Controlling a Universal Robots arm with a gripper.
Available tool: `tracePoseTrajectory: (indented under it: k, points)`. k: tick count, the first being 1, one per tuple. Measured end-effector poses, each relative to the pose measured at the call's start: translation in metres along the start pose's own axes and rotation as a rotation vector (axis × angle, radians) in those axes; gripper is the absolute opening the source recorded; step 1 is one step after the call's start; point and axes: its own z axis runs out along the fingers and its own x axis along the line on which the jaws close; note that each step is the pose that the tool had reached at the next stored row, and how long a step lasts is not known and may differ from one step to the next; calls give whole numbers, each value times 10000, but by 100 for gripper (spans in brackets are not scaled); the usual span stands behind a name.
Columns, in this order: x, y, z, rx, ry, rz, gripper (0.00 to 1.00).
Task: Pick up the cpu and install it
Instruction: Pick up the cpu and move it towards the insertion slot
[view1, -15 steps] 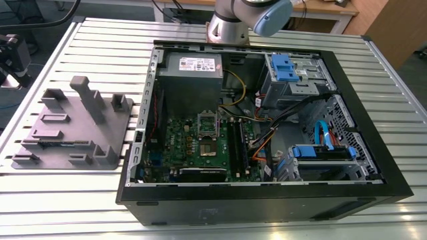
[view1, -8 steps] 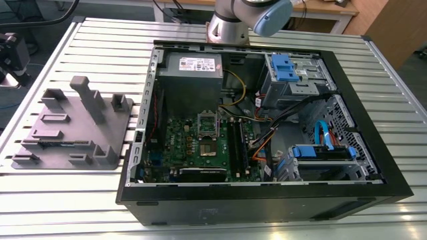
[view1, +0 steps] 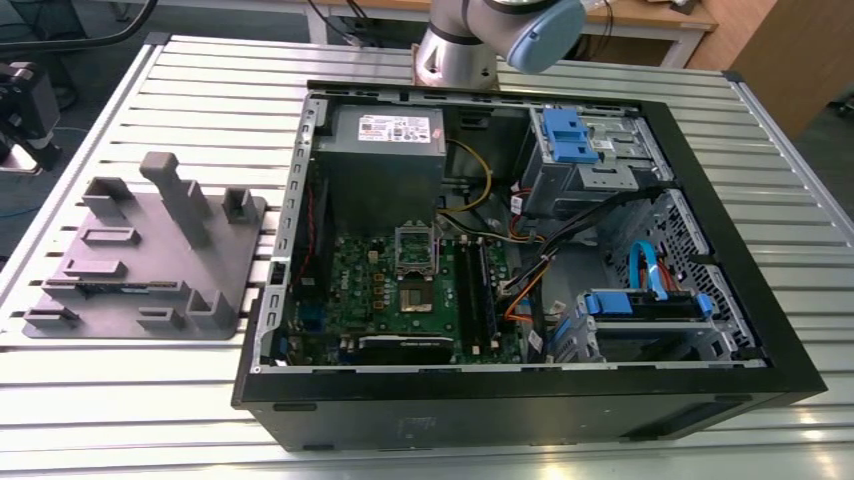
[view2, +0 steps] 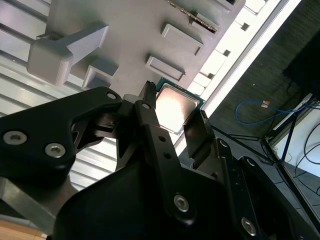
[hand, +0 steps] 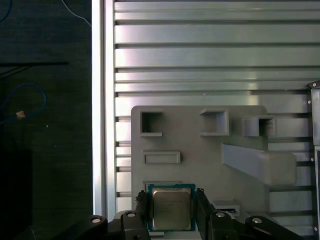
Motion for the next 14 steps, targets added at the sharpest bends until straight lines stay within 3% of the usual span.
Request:
tracePoseTrajectory:
  k: [14]
  points:
    - [-77,3,2,0,0,0,47]
